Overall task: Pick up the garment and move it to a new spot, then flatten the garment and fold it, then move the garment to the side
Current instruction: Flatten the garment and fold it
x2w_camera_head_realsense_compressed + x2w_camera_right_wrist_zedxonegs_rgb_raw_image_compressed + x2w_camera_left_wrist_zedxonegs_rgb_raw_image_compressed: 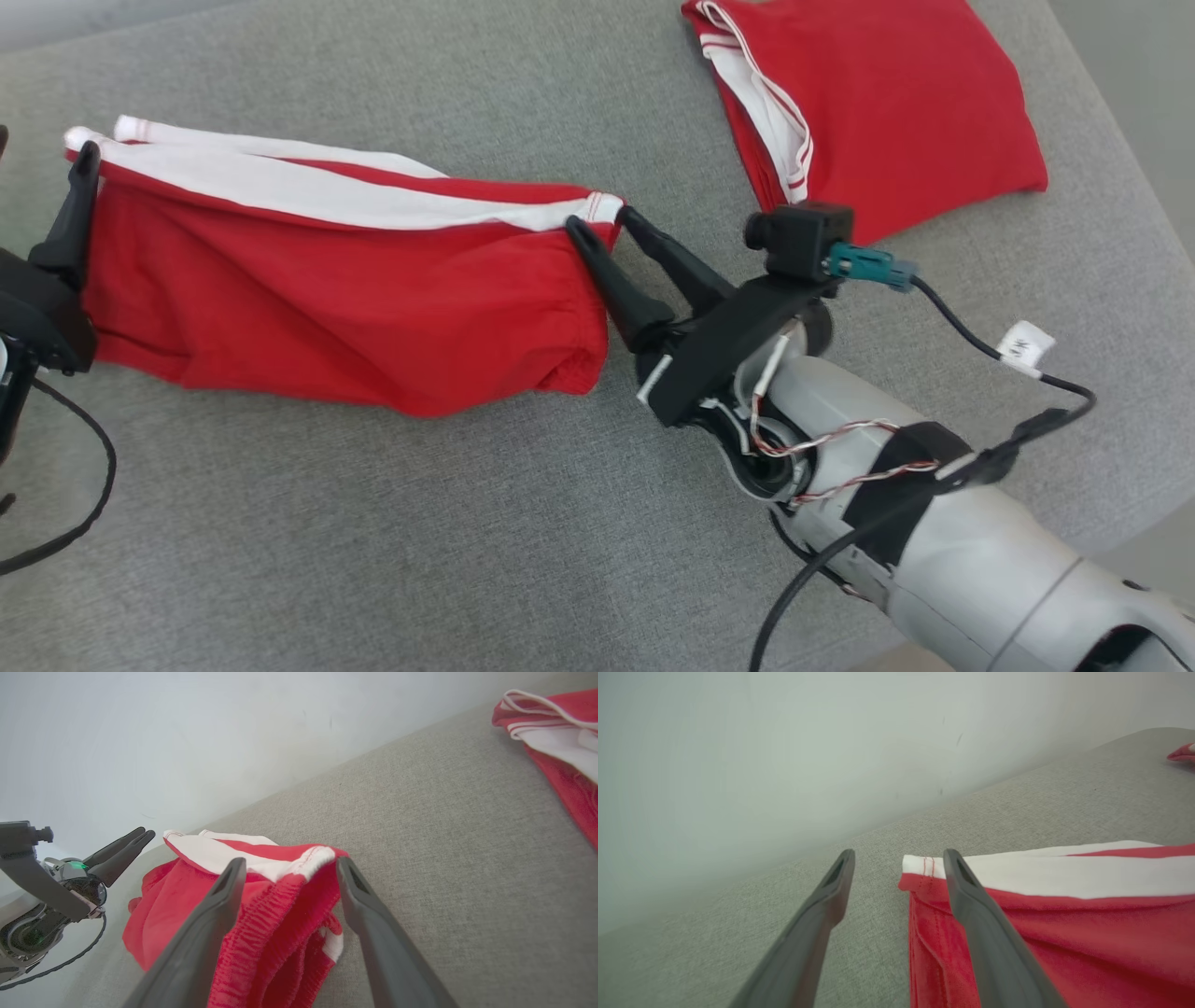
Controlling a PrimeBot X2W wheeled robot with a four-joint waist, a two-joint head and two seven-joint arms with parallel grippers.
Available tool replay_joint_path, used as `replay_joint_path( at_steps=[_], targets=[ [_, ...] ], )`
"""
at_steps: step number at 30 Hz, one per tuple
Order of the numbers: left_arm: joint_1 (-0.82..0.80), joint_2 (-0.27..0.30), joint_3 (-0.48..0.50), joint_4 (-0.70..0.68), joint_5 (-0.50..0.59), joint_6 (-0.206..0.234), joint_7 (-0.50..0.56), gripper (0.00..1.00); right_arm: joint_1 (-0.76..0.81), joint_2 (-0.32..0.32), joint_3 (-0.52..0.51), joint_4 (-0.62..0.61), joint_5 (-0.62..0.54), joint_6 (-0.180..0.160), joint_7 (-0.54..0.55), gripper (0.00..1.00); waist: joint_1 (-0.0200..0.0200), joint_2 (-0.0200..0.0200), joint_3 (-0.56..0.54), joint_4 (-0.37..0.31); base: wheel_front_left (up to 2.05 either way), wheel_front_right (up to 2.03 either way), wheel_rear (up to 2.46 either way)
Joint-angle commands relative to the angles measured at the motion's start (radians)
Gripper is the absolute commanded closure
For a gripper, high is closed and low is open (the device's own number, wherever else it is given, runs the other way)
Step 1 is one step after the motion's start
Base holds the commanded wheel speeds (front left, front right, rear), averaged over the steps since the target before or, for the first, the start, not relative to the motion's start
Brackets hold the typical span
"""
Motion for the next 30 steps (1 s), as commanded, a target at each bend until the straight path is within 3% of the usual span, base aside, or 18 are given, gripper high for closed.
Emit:
replay_joint_path(
  at_steps=[1,12,22,30],
  targets=[
    [0.023,0.003,-0.006,0.006,-0.017,0.001,-0.020,0.00,0.027,-0.021,0.005,-0.007,-0.011,0.000,-0.007,0.00,0.0000,-0.0001,-0.026,0.017,0.00,0.00,0.00],
    [0.113,0.010,0.016,-0.020,-0.061,0.009,-0.065,0.00,0.092,-0.091,-0.011,-0.012,-0.090,0.000,-0.008,0.00,0.0000,-0.0001,-0.074,0.041,0.00,0.00,0.00],
    [0.246,0.002,0.052,-0.090,-0.107,0.019,-0.074,0.00,0.236,-0.091,-0.217,-0.104,-0.285,0.000,-0.009,0.00,0.0000,-0.0001,-0.099,0.039,0.00,0.00,0.00],
    [0.287,0.030,0.034,-0.119,-0.143,0.009,-0.027,0.00,0.333,-0.051,-0.313,-0.168,-0.383,0.000,-0.008,0.00,0.0000,-0.0001,-0.091,0.010,0.00,0.00,0.00]
  ],
)
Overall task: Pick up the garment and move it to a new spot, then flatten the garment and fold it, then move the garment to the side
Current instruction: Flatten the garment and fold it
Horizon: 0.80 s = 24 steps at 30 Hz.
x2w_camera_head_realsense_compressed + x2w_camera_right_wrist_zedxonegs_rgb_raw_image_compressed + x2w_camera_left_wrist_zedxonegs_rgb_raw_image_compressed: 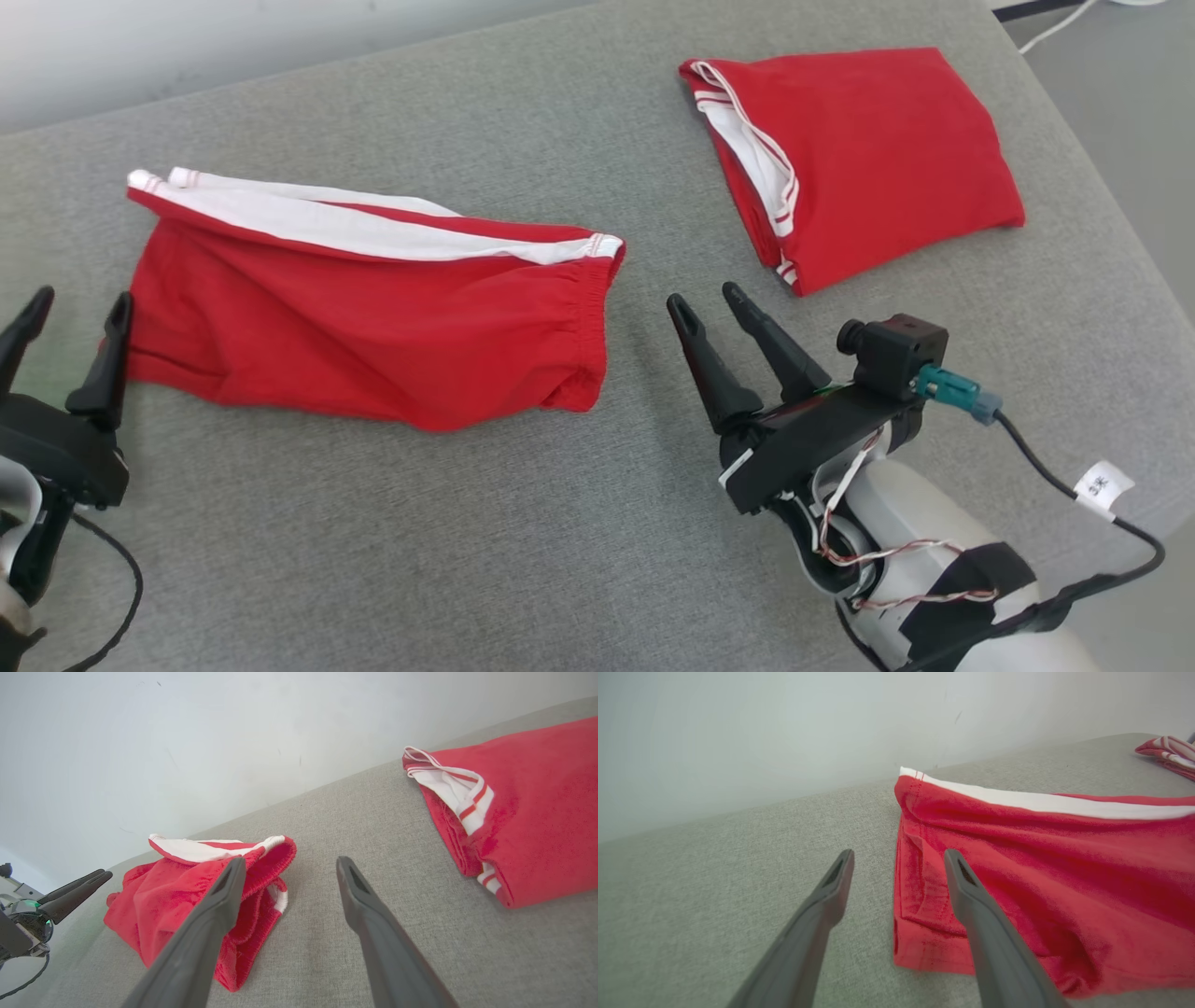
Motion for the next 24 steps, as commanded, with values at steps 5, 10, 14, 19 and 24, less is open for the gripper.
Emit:
replay_joint_path(
  at_steps=[5,10,14,19,24],
  targets=[
    [0.036,0.013,-0.009,0.011,-0.029,-0.002,0.052,0.00,0.044,0.025,-0.036,-0.028,-0.037,0.000,0.014,0.00,0.0002,0.0000,0.009,-0.025,0.00,0.00,0.00],
    [0.051,0.020,-0.016,0.029,-0.042,0.004,0.101,0.00,0.067,0.037,-0.066,-0.045,-0.060,0.001,0.026,0.00,0.0002,0.0000,0.012,-0.035,0.00,0.00,0.00],
    [0.060,0.008,-0.017,0.047,-0.074,0.003,0.143,0.00,0.081,0.044,-0.085,-0.057,-0.077,0.001,0.038,0.00,0.0002,0.0000,0.011,-0.039,0.00,0.00,0.00],
    [0.065,0.001,-0.020,0.031,-0.088,0.002,0.138,1.00,0.092,0.047,-0.104,-0.071,-0.091,0.001,0.048,0.00,0.0002,0.0000,0.005,-0.031,0.00,0.00,0.00],
    [0.076,-0.008,-0.024,0.019,-0.095,0.001,0.122,1.00,0.104,0.049,-0.109,-0.079,-0.098,0.001,0.056,0.00,0.0002,0.0000,-0.012,-0.014,0.00,0.00,0.00]
  ],
)
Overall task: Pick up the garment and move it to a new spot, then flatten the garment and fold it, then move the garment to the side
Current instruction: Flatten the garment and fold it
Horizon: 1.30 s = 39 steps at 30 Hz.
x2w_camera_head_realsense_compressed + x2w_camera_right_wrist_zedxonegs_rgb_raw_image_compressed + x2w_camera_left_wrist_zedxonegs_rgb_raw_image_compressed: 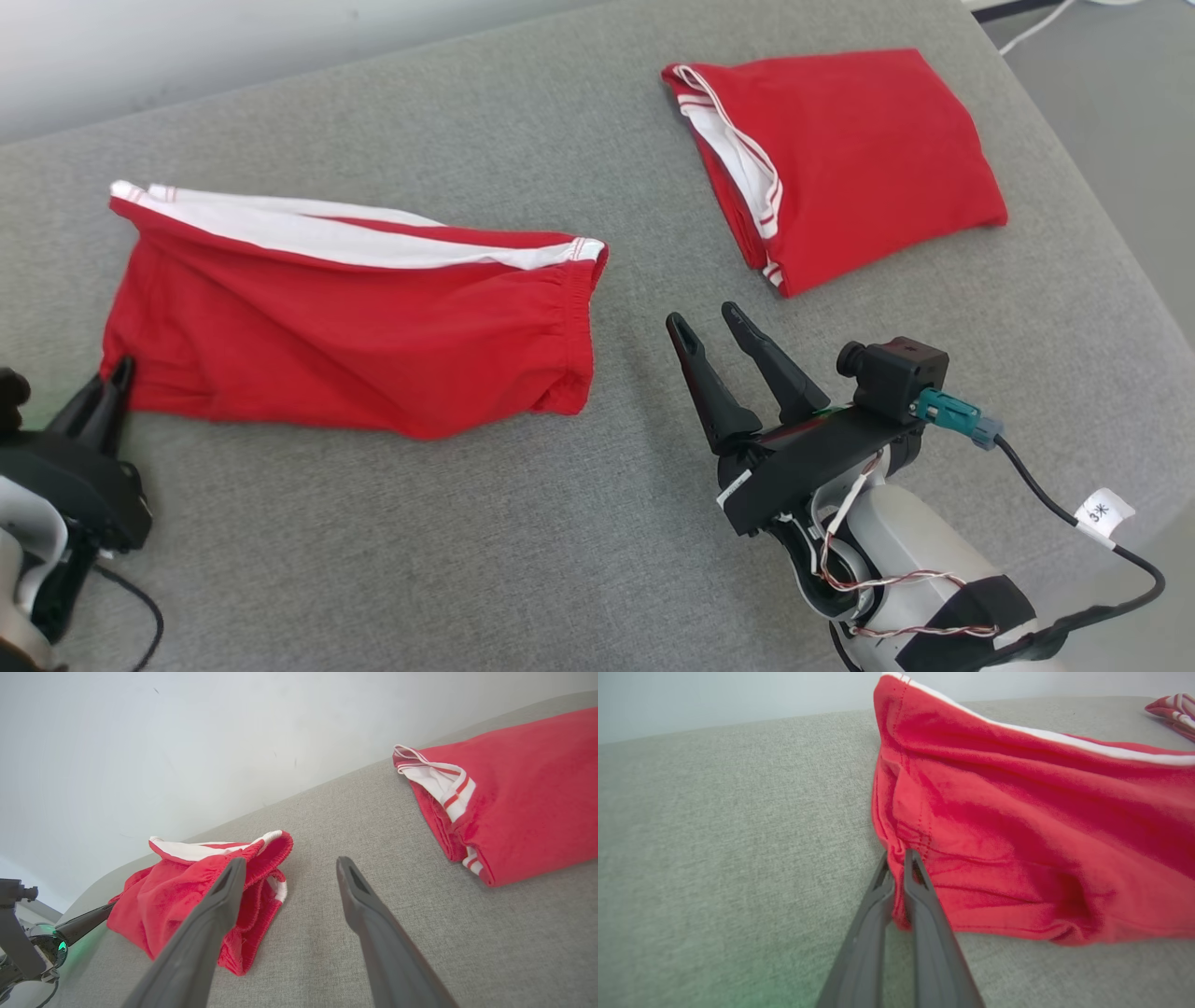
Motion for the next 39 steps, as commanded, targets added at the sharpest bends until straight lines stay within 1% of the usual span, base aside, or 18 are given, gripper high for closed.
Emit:
replay_joint_path(
  at_steps=[1,3,6,10,22,28,32,33,34,35,36,39],
  targets=[
    [0.024,0.004,-0.001,0.001,-0.004,0.003,-0.006,1.00,0.011,0.002,-0.001,-0.003,-0.006,0.001,0.000,0.00,0.0000,0.0000,-0.010,0.010,0.00,0.00,0.00],
    [0.036,0.001,-0.003,-0.014,0.002,0.009,-0.024,1.00,0.014,0.000,-0.005,-0.004,-0.008,0.001,0.003,0.00,0.0000,0.0000,-0.023,0.018,0.00,0.00,0.00],
    [0.081,-0.008,-0.009,-0.052,0.012,0.036,-0.058,1.00,0.032,-0.007,-0.018,-0.004,-0.008,0.001,0.009,0.00,0.0000,0.0000,-0.052,0.040,0.00,0.00,0.00],
    [0.134,-0.020,-0.010,-0.098,0.002,0.055,-0.082,1.00,0.048,-0.013,-0.032,-0.005,-0.010,0.001,0.015,0.00,0.0000,0.0000,-0.076,0.064,0.00,0.00,0.00],
    [0.301,-0.041,-0.013,-0.267,-0.018,0.128,-0.112,1.00,0.114,-0.030,-0.082,-0.019,-0.014,0.001,0.042,0.00,0.0000,0.0000,-0.128,0.127,0.00,0.00,0.00],
    [0.361,-0.052,-0.011,-0.339,-0.027,0.169,-0.117,1.00,0.148,-0.034,-0.112,-0.039,-0.023,0.001,0.060,0.00,0.0000,0.0000,-0.136,0.143,0.00,0.00,0.00],
    [0.394,-0.060,-0.011,-0.370,-0.034,0.187,-0.123,1.00,0.168,-0.033,-0.136,-0.052,-0.032,0.001,0.072,0.00,0.0000,0.0000,-0.138,0.153,0.00,0.00,0.00],
    [0.399,-0.061,-0.008,-0.373,-0.033,0.193,-0.127,0.93,0.173,-0.031,-0.141,-0.057,-0.036,0.001,0.075,0.00,0.0000,0.0000,-0.138,0.155,0.00,0.00,0.00],
    [0.402,-0.062,-0.006,-0.376,-0.028,0.196,-0.130,0.71,0.177,-0.030,-0.144,-0.059,-0.039,0.001,0.080,0.00,0.0000,0.0000,-0.138,0.157,0.00,0.00,0.00],
    [0.403,-0.065,-0.003,-0.380,-0.024,0.201,-0.136,0.12,0.181,-0.029,-0.148,-0.061,-0.041,0.001,0.081,0.00,0.0000,0.0000,-0.138,0.159,0.00,0.00,0.00],
    [0.405,-0.068,0.001,-0.383,-0.020,0.204,-0.140,0.00,0.183,-0.027,-0.152,-0.064,-0.045,0.001,0.084,0.00,0.0000,0.0000,-0.138,0.162,0.00,0.00,0.00],
    [0.409,-0.072,0.009,-0.390,-0.011,0.212,-0.150,0.00,0.188,-0.023,-0.157,-0.074,-0.051,0.001,0.084,0.00,0.0000,0.0000,-0.138,0.168,0.00,0.00,0.00]
  ],
)
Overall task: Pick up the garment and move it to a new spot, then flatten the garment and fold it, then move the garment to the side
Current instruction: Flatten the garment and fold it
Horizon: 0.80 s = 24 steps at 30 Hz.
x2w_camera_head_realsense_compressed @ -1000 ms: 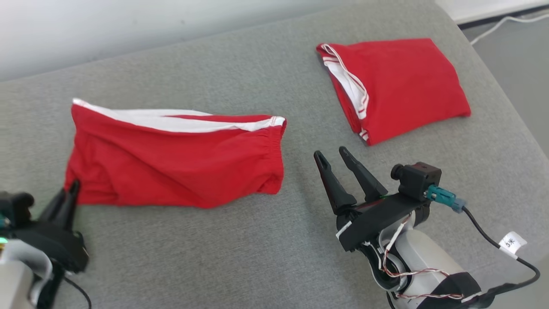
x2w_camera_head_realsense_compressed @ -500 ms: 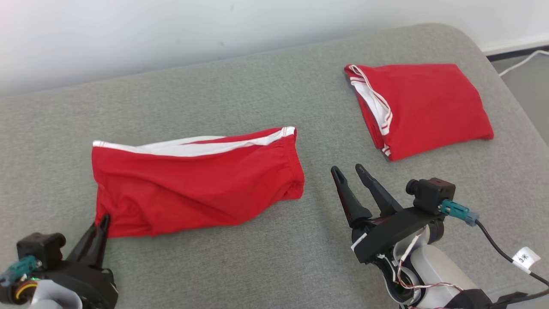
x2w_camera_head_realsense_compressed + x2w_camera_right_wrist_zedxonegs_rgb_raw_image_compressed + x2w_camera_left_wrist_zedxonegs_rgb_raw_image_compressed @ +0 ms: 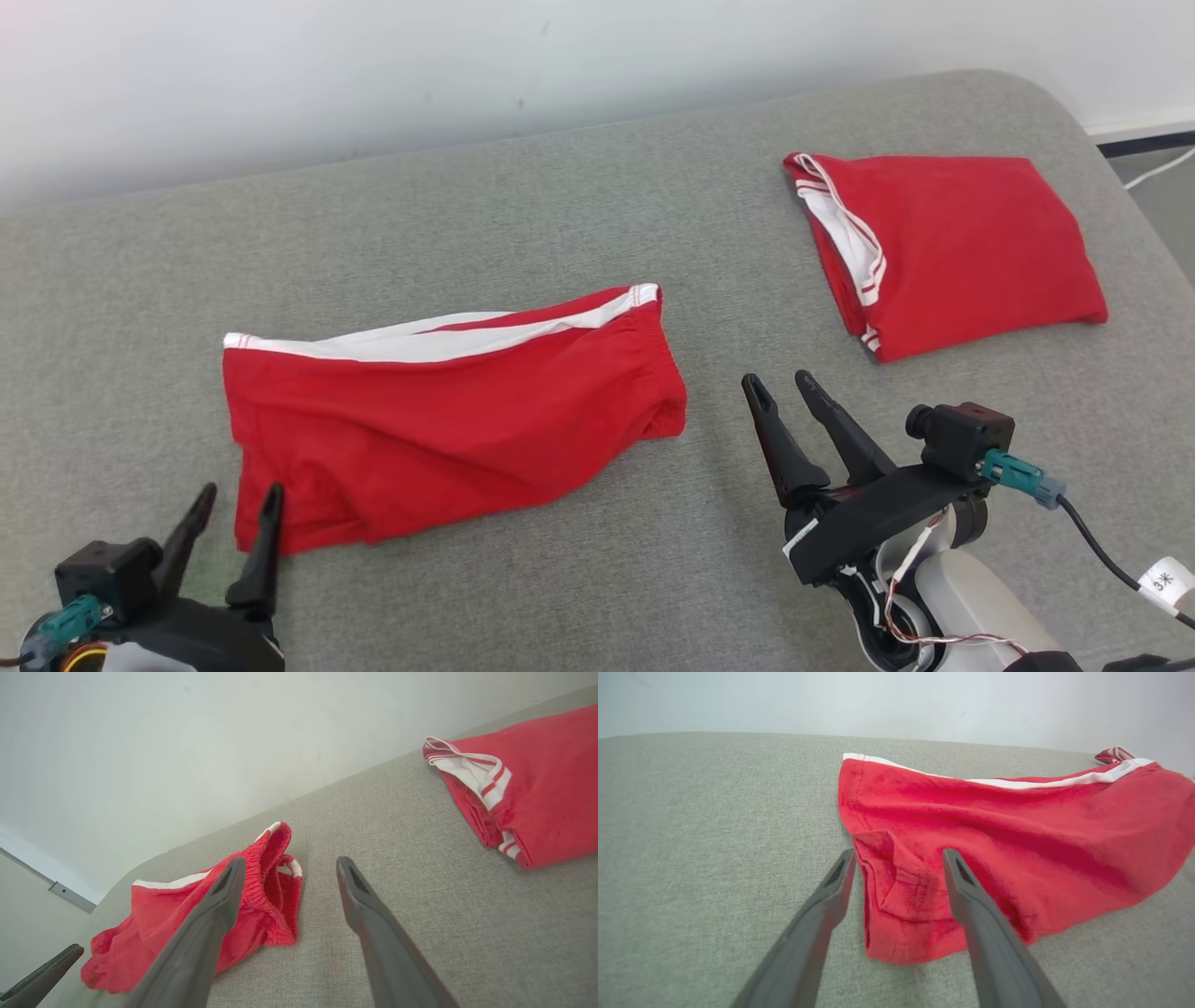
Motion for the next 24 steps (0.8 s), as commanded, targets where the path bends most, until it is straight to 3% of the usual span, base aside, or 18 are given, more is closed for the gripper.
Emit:
replay_joint_path(
  at_steps=[1,9,17,24],
  targets=[
    [0.019,-0.002,0.017,-0.012,0.025,0.010,-0.015,0.00,0.017,0.002,-0.005,-0.009,-0.015,0.001,-0.005,0.00,0.0000,0.0000,-0.001,0.010,0.00,0.00,0.00],
    [0.058,-0.041,0.116,-0.101,0.118,0.055,-0.025,0.00,0.026,0.004,-0.021,-0.014,-0.072,0.001,-0.036,0.00,0.0000,0.0000,-0.008,0.034,0.00,0.00,0.00],
    [0.155,-0.096,0.244,-0.222,0.297,0.105,-0.023,0.00,0.042,0.013,-0.053,-0.006,-0.154,0.001,-0.079,0.00,0.0000,0.0000,-0.030,0.052,0.00,0.00,0.00],
    [0.240,-0.166,0.329,-0.256,0.360,0.103,-0.024,0.00,0.088,0.021,-0.120,-0.025,-0.209,0.001,-0.122,0.00,0.0000,0.0000,-0.067,0.066,0.00,0.00,0.00]
  ],
)
